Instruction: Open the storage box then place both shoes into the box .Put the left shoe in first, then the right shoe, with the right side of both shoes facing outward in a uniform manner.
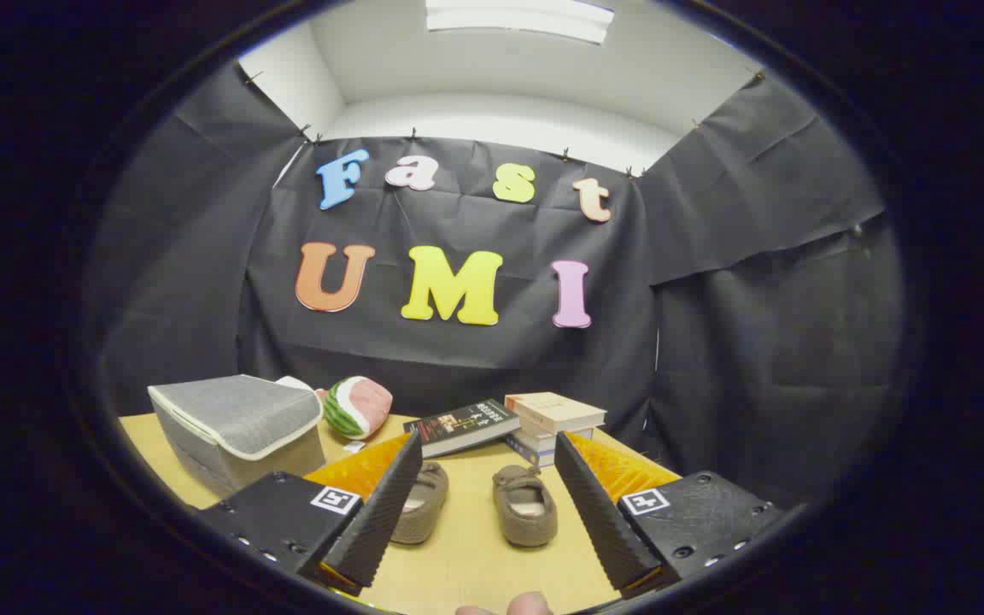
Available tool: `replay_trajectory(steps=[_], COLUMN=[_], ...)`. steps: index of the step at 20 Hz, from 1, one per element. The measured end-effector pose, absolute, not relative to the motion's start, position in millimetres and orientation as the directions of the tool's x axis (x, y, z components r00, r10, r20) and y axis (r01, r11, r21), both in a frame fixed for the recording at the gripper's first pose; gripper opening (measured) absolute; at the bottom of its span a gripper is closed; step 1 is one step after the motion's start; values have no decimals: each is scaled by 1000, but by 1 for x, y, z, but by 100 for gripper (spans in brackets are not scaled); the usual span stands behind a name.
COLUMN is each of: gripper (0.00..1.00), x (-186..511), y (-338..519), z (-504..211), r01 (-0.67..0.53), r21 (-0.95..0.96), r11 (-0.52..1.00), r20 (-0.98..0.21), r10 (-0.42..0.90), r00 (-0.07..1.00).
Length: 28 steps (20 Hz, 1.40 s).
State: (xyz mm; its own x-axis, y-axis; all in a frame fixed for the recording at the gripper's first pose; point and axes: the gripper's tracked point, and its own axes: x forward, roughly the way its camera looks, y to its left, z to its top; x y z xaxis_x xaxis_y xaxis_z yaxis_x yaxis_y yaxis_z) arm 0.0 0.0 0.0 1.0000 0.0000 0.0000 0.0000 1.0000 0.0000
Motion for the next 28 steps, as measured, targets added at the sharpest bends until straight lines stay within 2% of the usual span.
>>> replay_trajectory(steps=[9,21,28], gripper=[95,95,95], x=[-2,3,13], y=[31,29,54], z=[-3,-1,-2], r01=[-76,-70,-145], r21=[45,103,133], r11=[996,992,980], r20=[-38,-43,-46], r10=[78,75,152], r00=[996,996,987])
